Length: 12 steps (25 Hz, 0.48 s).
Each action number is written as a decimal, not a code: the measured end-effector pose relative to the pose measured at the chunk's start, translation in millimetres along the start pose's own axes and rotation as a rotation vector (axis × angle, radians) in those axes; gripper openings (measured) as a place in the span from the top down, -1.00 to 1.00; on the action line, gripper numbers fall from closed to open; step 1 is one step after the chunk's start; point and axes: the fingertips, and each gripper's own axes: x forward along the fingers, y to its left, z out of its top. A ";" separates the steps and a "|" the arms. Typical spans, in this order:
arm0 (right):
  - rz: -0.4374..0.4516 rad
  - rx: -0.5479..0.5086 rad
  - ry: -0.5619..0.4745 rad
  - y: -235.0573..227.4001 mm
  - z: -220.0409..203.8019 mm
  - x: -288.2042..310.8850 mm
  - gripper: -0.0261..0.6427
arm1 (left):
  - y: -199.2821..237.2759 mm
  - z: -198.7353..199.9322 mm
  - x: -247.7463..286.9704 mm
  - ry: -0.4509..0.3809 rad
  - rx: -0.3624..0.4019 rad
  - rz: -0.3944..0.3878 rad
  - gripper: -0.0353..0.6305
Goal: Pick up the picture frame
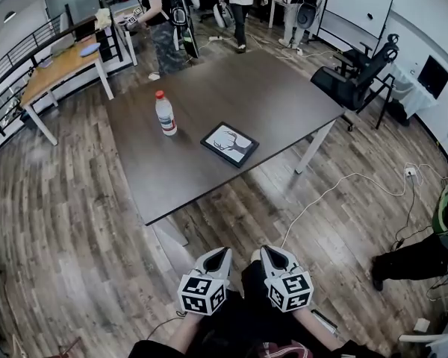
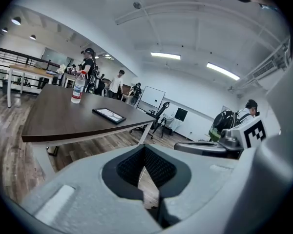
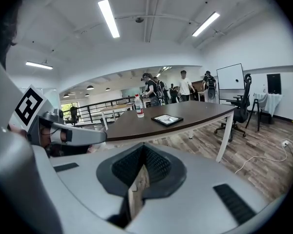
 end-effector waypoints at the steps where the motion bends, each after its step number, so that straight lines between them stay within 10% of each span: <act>1: 0.005 0.010 0.002 -0.1 -0.2 2.4 0.90 | 3.4 0.7 0.1 -0.002 -0.002 0.012 0.87; 12: 0.095 0.023 0.011 -11.7 17.3 41.2 0.90 | 38.6 15.0 20.3 -0.008 -0.055 0.131 0.87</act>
